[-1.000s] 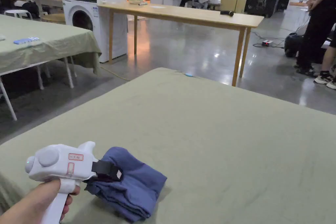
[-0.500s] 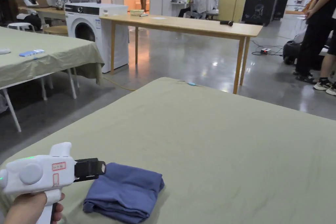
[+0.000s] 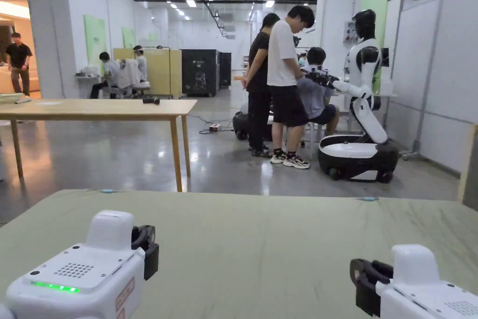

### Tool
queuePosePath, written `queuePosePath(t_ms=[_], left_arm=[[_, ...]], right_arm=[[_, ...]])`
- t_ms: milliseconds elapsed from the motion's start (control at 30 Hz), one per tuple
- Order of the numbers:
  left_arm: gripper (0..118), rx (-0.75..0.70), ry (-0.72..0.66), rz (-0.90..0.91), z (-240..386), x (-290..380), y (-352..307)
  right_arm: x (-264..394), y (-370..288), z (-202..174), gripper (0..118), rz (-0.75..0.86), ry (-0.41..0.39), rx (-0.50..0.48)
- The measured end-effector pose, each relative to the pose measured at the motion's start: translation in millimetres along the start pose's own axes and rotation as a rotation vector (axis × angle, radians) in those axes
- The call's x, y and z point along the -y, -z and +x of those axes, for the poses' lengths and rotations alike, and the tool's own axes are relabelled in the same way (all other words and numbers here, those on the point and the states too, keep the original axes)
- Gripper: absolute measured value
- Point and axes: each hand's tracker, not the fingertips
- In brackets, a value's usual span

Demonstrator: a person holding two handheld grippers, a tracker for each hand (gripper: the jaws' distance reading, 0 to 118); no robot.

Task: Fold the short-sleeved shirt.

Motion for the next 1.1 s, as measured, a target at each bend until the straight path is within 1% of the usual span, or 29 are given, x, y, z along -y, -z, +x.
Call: queuePosePath(t_ms=[100,233,333,367,433,500,633,667,767,800,867,900,933,967,1000,1033,1067,1100], left_arm=[[1,-0.009,0.075,0.054,55.8,-35.1,3.2],[1,0.033,0.044,0.051,96.7,-47.7,3.0],[1,0.070,0.039,0.020,107.5,-36.4,1.3],[1,0.059,0.032,0.020,106.5,-34.3,2.3],[1,0.074,-0.027,-0.004,100.6,-32.2,4.3],[1,0.066,-0.028,0.001,97.0,-31.7,2.8],[4,0.041,-0.018,0.013,90.9,-33.5,-3.9],[7,0.038,-0.013,0.013,92.2,-33.9,-5.6],[18,0.021,0.001,0.023,91.6,-33.3,-11.5],[22,0.021,0.003,0.028,93.2,-33.8,-12.3],[29,0.019,0.010,0.039,93.1,-34.6,-14.7],[38,0.017,0.014,0.043,92.9,-34.9,-15.0],[50,0.015,0.018,0.045,94.6,-36.2,-15.7],[69,0.012,0.018,0.044,94.0,-36.2,-15.7],[88,0.012,0.017,0.041,92.7,-35.9,-15.6],[95,0.017,0.010,0.046,91.8,-35.2,-16.7],[99,0.017,0.005,0.055,92.5,-35.1,-17.6],[109,0.012,0.002,0.059,92.5,-35.0,-17.5]], right_arm=[[-47.2,-9.8,10.2,7,0.078,0.006,0.048],[-66.9,-13.4,17.4,9,0.098,-0.041,0.175],[-68.4,-17.3,18.8,9,0.090,-0.042,0.164],[-67.0,-19.2,17.2,9,0.117,-0.061,0.166],[-63.9,-20.3,13.7,9,0.138,-0.088,0.173],[-61.1,-20.5,11.6,10,0.136,-0.086,0.172],[-55.2,-19.9,9.3,10,0.143,-0.074,0.143],[-55.0,-19.1,9.1,12,0.133,-0.069,0.135],[-52.7,-16.8,7.2,28,0.116,-0.059,0.126],[-51.6,-16.4,7.1,38,0.115,-0.055,0.123],[-50.6,-15.8,6.6,51,0.110,-0.041,0.114],[-49.9,-15.5,6.3,59,0.109,-0.039,0.112],[-49.2,-15.4,5.7,66,0.109,-0.037,0.110],[-48.7,-15.4,5.0,74,0.109,-0.037,0.110],[-49.0,-15.5,4.4,87,0.109,-0.037,0.107],[-49.0,-15.4,3.6,98,0.108,-0.034,0.104],[-49.0,-15.5,3.0,107,0.107,-0.033,0.096],[-48.9,-15.9,2.2,115,0.111,-0.034,0.090]])
